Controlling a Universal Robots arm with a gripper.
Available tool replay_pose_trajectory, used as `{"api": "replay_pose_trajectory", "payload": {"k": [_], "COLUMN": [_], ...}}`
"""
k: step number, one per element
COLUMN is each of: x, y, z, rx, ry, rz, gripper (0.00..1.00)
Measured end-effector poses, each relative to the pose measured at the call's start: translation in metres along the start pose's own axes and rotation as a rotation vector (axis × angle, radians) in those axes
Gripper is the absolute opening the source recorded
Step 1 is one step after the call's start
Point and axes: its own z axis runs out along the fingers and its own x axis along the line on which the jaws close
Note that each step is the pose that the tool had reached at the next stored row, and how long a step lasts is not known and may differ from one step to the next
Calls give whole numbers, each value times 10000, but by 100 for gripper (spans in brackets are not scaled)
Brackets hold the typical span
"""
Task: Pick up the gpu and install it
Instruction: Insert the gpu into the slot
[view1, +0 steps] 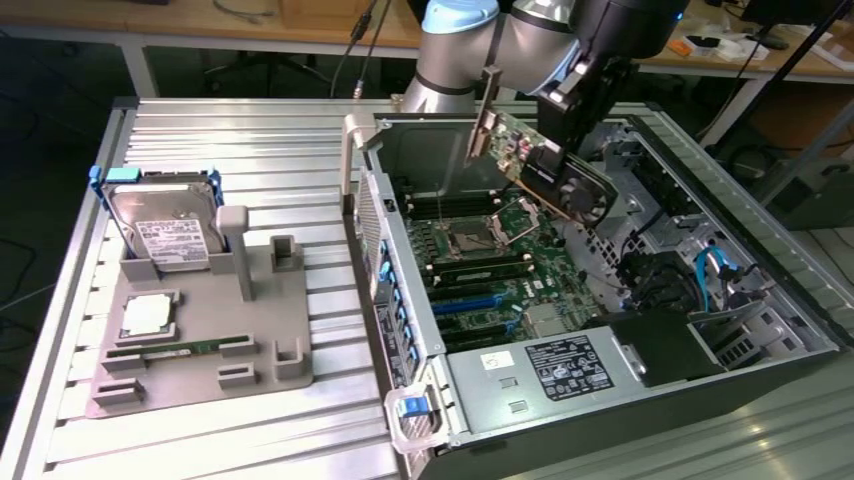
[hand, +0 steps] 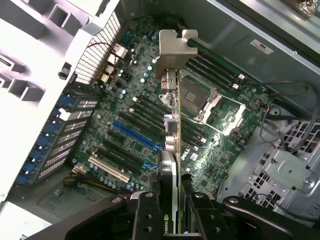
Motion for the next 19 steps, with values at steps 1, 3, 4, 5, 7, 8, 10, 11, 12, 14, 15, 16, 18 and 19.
{"api": "replay_pose_trajectory", "payload": {"k": [1, 3, 4, 5, 7, 8, 10, 11, 12, 14, 15, 16, 18, 19], "x": [0, 0, 0, 0, 0, 0, 0, 0, 0, 0, 0, 0, 0, 0], "y": [0, 0, 0, 0, 0, 0, 0, 0, 0, 0, 0, 0, 0, 0], "z": [0, 0, 0, 0, 0, 0, 0, 0, 0, 0, 0, 0, 0, 0], "rx": [-1, -2, -2, -3, -5, -5, -6, -8, -9, -10, -11, -11, -12, -13], "ry": [-2, -4, -5, -7, -10, -11, -14, -17, -18, -21, -22, -24, -27, -28], "rz": [-47, -144, -193, -244, -367, -418, -529, -634, -686, -781, -840, -908, -1011, -1068], "gripper": [27, 27, 27, 27, 27, 27, 27, 27, 27, 27, 27, 27, 27, 27]}}
